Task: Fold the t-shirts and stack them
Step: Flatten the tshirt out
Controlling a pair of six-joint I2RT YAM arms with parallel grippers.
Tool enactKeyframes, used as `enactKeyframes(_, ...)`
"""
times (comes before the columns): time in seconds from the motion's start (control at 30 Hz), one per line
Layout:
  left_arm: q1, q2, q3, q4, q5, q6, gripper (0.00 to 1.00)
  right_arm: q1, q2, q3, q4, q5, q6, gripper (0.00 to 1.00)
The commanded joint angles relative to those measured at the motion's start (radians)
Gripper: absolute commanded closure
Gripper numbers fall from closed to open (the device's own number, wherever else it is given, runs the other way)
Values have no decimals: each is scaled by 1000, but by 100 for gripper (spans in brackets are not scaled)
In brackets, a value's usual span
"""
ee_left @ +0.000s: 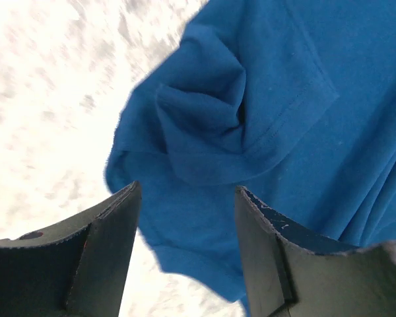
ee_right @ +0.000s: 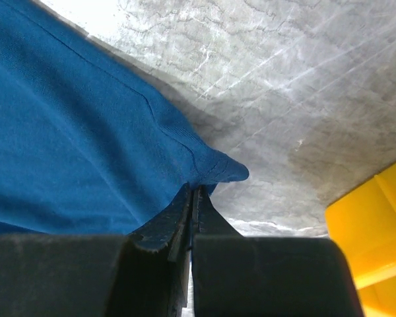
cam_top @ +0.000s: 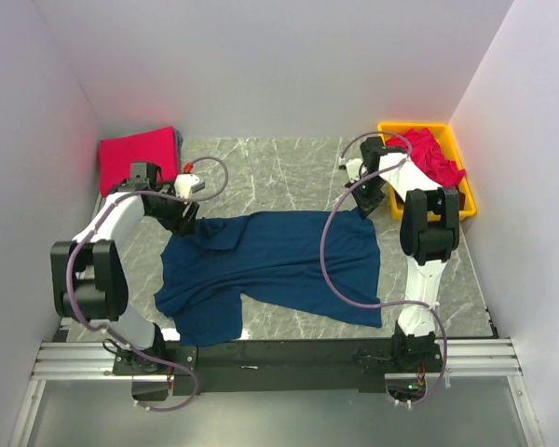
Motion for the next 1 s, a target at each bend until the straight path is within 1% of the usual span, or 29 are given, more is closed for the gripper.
enactKeyframes(0.0, -6, 42, 15, 10, -15, -102, 37, -11, -77, 13, -18, -4, -27, 100)
enactKeyframes(0.1, -6, 97, 19, 31, -52, -159, 38, -10, -74, 13, -35, -9, -38, 100)
enactKeyframes(0.13, -6, 106, 21, 36, -52, -168, 38, -10, -77, 18, -43, -39, -41, 95)
enactKeyframes(0.2, 2, 128, 27, 30, -34, -191, 38, 4, -111, 27, -58, -97, -36, 82)
enactKeyframes(0.23, 9, 132, 30, 21, -2, -201, 38, 13, -132, 15, -55, -166, -23, 68)
enactKeyframes(0.27, 22, 137, 36, 13, 30, -222, 38, 31, -160, 2, -48, -192, -9, 65)
enactKeyframes(0.3, 60, 138, 53, 4, 61, -234, 38, 77, -210, -11, -25, -219, 0, 62)
enactKeyframes(0.33, 84, 146, 64, -9, 134, -247, 38, 112, -233, -42, -3, -229, 29, 60)
enactKeyframes(0.37, 132, 163, 76, -44, 167, -265, 38, 143, -272, -54, 18, -242, 54, 59)
enactKeyframes(0.4, 154, 172, 97, -65, 197, -265, 39, 210, -278, -62, 61, -252, 83, 59)
enactKeyframes(0.43, 170, 178, 102, -91, 251, -264, 39, 243, -281, -56, 75, -265, 141, 59)
enactKeyframes(0.47, 184, 183, 102, -117, 265, -271, 39, 272, -274, -48, 92, -278, 177, 59)
enactKeyframes(0.5, 201, 183, 87, -121, 280, -280, 38, 335, -267, -44, 130, -312, 212, 59)
enactKeyframes(0.53, 207, 183, 76, -125, 290, -289, 39, 363, -261, -42, 153, -331, 277, 59)
enactKeyframes(0.57, 212, 178, 62, -125, 308, -311, 39, 396, -251, -42, 182, -343, 309, 59)
enactKeyframes(0.6, 211, 177, 35, -106, 311, -329, 39, 451, -249, -51, 252, -357, 371, 59)
enactKeyframes(0.67, 211, 171, 7, -75, 320, -390, 39, 508, -225, -61, 323, -352, 430, 57)
enactKeyframes(0.7, 211, 169, -11, -49, 324, -409, 40, 531, -208, -55, 362, -349, 489, 53)
enactKeyframes(0.73, 211, 174, -19, -33, 322, -429, 40, 574, -188, -23, 371, -346, 514, 52)
enactKeyframes(0.77, 211, 177, -25, -21, 316, -466, 40, 591, -138, -1, 370, -342, 536, 52)
enactKeyframes(0.83, 211, 192, -34, 8, 311, -497, 40, 628, -90, 54, 371, -340, 592, 49)
enactKeyframes(0.9, 212, 203, -42, 26, 296, -538, 41, 643, -38, 70, 387, -345, 638, 44)
enactKeyframes(0.97, 211, 217, -47, 48, 291, -569, 42, 657, -4, 74, 406, -369, 669, 42)
